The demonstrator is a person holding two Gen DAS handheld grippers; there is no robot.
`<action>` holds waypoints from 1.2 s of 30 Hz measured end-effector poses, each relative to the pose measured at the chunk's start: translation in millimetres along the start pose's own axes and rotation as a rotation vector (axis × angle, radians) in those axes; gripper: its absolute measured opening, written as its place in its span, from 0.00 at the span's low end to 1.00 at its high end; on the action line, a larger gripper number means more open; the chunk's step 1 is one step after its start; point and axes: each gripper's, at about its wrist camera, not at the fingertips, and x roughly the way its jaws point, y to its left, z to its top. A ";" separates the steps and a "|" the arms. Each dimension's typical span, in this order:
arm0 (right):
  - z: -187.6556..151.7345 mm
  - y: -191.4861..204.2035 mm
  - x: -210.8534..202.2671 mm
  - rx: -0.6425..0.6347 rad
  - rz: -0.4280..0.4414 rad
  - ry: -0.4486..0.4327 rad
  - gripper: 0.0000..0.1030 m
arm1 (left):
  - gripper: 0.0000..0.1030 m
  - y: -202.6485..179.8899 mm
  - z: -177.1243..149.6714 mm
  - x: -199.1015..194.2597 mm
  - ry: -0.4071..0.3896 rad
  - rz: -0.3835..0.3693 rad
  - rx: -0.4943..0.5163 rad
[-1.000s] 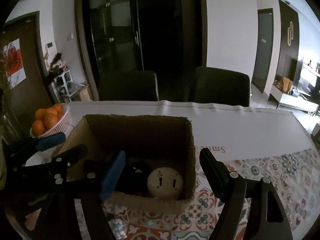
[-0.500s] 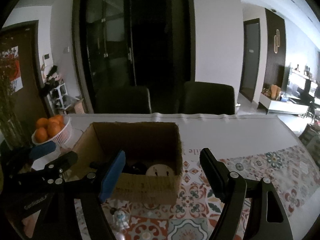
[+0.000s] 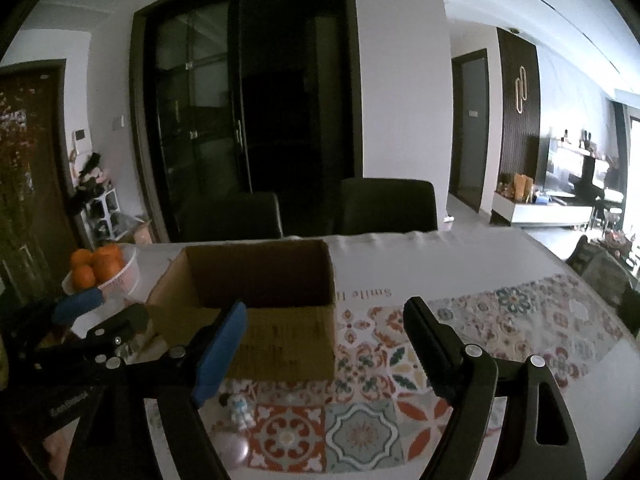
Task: Organize rigid objects
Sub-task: 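Move both grippers back from the box toward the silver speaker and white USB charger, then close the left gripper on the silver egg speaker while the right grasps the white USB charger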
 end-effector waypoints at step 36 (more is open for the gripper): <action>-129.9 -8.1 -16.3 0.115 -0.071 0.223 0.81 | 0.65 -17.5 -106.1 13.3 0.198 -0.098 0.030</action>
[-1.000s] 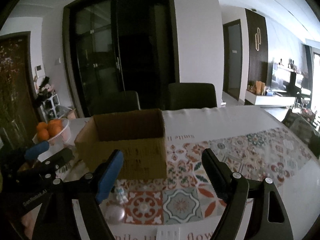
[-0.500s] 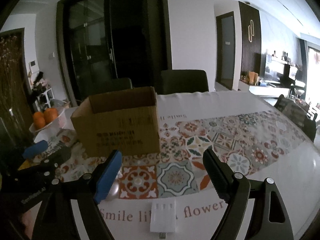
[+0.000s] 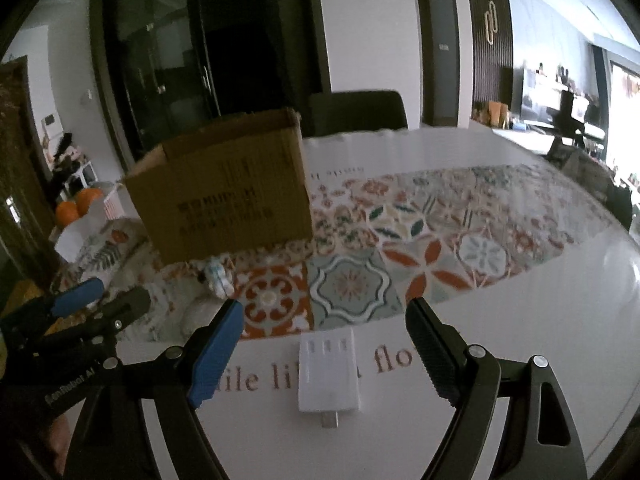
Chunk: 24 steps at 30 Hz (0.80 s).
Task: Organize rigid objects
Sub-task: 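Close the left gripper on the silver egg speaker while the right grasps the white USB charger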
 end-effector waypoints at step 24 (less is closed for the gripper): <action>-38.7 -7.2 63.8 0.039 0.005 0.233 0.81 | 0.65 -11.1 -12.8 71.8 0.148 -0.050 0.091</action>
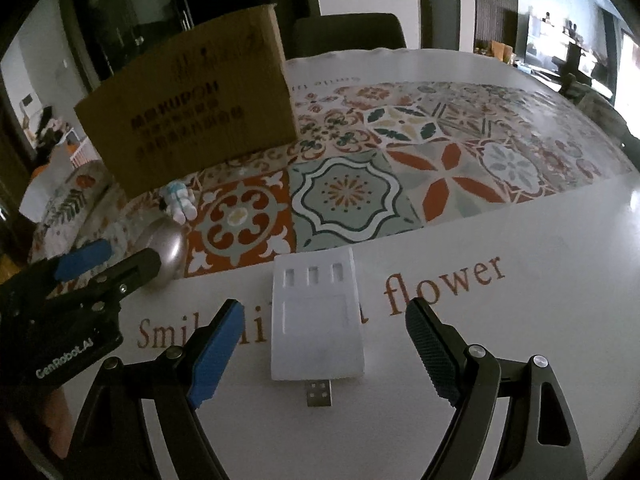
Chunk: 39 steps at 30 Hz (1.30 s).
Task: Organize rigid objects
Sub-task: 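Close the left gripper on the silver egg speaker while the right grasps the white USB charger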
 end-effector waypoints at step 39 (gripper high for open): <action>8.8 3.9 2.0 -0.082 -0.017 -0.060 0.48 | 0.51 8.6 -8.4 3.6 -0.014 0.010 -0.075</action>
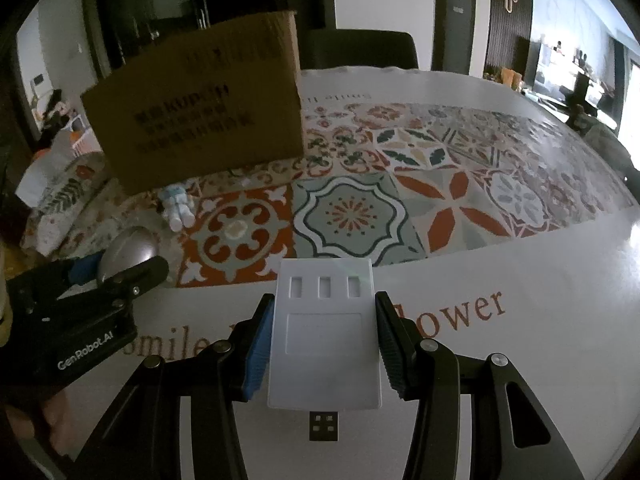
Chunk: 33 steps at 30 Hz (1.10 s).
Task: Organize rigid objects
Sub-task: 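Close the left gripper on the silver egg speaker while the right grasps the white USB charger, then lift the silver speaker and white USB charger and carry both over the cardboard box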
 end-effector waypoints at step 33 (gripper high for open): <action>62.6 31.9 -57.1 -0.080 0.170 -0.247 0.48 | 0.51 27.0 44.3 -79.2 -0.167 0.068 -0.116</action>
